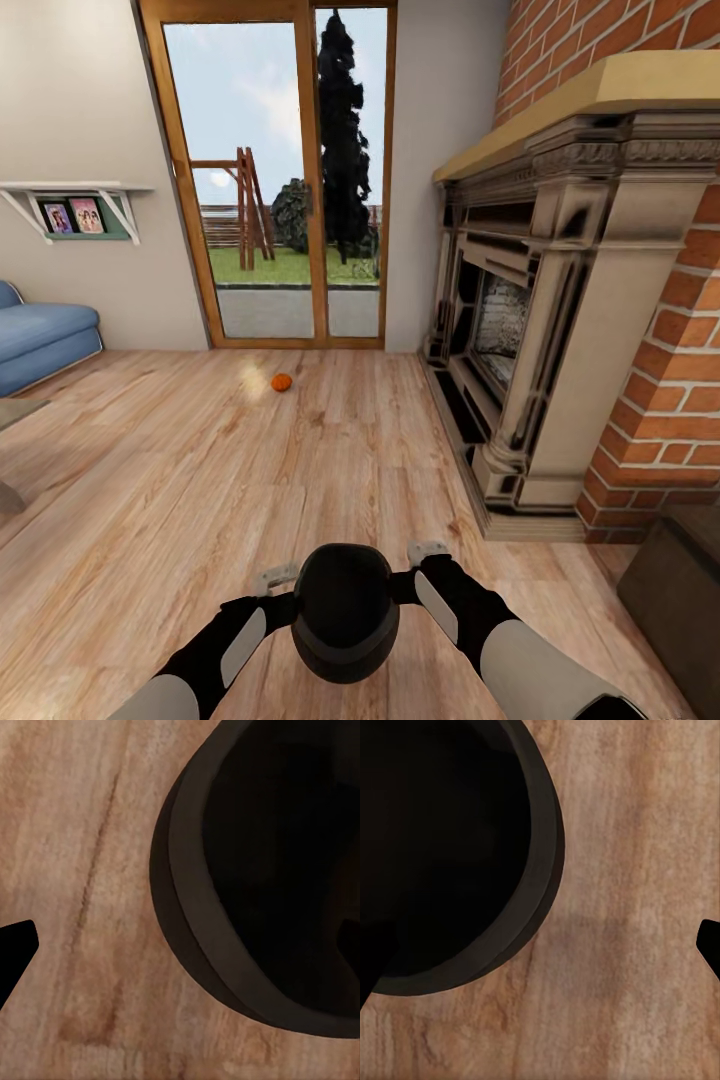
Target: Place each of the two pumpkins and all three candles from the living room inside a cabinet in the living room (use any cabinet), then make sure every cabinet is closed, and position the cauldron so it is next to a table in the living room.
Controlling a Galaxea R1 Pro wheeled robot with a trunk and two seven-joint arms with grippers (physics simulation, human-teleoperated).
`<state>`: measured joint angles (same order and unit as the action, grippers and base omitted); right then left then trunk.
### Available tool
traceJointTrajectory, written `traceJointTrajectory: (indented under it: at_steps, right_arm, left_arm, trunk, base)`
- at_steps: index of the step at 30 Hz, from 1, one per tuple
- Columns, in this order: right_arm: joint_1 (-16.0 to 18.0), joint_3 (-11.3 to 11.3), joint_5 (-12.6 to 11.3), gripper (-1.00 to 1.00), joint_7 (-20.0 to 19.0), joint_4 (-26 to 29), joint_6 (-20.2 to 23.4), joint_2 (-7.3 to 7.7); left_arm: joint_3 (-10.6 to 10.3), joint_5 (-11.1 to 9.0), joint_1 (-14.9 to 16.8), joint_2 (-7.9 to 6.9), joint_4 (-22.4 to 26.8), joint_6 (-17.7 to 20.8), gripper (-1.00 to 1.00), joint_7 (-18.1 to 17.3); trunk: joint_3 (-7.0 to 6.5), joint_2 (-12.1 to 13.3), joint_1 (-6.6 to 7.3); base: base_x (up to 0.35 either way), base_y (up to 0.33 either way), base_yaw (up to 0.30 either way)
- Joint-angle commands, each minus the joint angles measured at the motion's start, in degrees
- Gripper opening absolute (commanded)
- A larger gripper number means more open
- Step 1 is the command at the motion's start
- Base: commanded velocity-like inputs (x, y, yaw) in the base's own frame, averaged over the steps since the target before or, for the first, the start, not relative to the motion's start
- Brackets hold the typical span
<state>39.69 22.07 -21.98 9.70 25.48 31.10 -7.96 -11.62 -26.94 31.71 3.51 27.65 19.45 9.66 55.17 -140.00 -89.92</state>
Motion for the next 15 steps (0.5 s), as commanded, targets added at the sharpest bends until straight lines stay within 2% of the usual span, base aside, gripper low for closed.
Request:
traceJointTrajectory:
  at_steps: [1,15]
  right_arm:
    - [0.04,0.43,-0.61,1.00,0.50,0.09,0.19,0.05]
    - [0.04,0.43,-0.61,1.00,0.50,0.10,0.19,0.05]
  left_arm:
    - [-0.41,-0.59,0.02,-0.06,0.10,0.19,1.00,0.54]
    - [-0.42,-0.57,0.02,-0.17,0.12,0.23,1.00,0.55]
  trunk:
    - [0.06,-0.02,0.01]
    - [0.06,-0.02,0.01]
  base:
    - [0.000,0.000,0.000]
    - [0.127,0.000,0.000]
